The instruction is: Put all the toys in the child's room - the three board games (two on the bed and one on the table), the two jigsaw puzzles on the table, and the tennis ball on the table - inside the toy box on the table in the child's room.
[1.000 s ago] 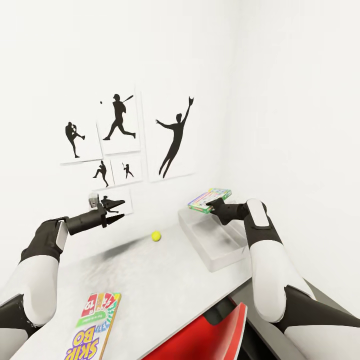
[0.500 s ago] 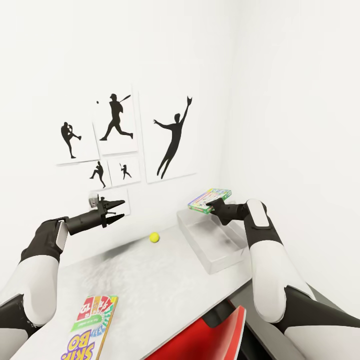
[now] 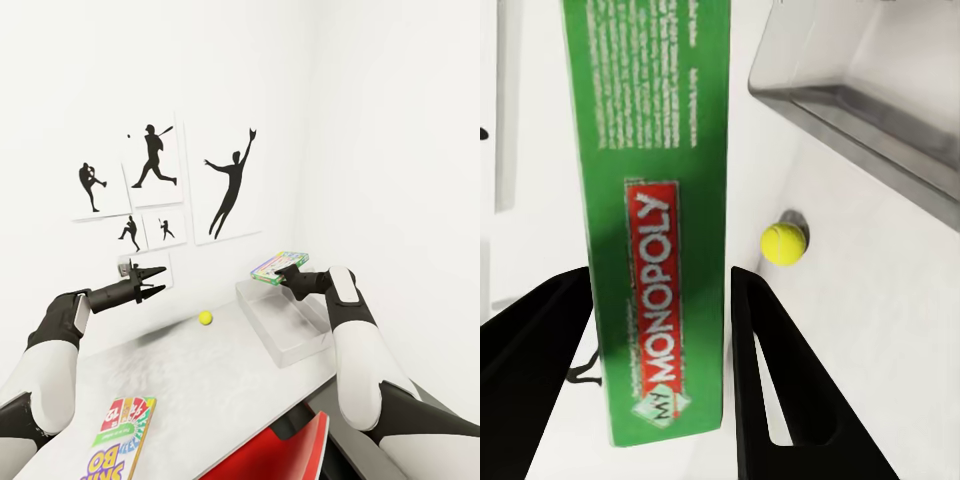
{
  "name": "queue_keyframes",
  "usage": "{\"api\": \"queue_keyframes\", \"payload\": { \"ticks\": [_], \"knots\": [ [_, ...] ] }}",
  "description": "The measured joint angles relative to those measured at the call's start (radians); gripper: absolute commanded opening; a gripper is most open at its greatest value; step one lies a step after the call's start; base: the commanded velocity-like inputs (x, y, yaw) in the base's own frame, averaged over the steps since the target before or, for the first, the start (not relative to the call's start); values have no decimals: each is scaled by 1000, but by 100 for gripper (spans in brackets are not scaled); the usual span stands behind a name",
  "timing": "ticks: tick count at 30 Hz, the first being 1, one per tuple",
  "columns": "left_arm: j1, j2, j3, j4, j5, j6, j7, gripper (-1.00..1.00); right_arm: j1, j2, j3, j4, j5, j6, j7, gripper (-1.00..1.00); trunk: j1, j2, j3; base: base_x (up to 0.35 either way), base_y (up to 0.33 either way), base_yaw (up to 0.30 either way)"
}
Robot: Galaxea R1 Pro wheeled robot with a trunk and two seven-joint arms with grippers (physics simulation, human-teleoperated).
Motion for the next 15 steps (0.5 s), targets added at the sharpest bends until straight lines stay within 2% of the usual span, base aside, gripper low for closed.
{"api": "queue_keyframes", "payload": {
  "ticks": [15],
  "knots": [
    [0, 0, 0, 0, 0, 1, 0, 100, 0, 0, 0, -1, 0, 1, 0, -100, 0, 0, 0, 2, 0, 0]
  ]
}}
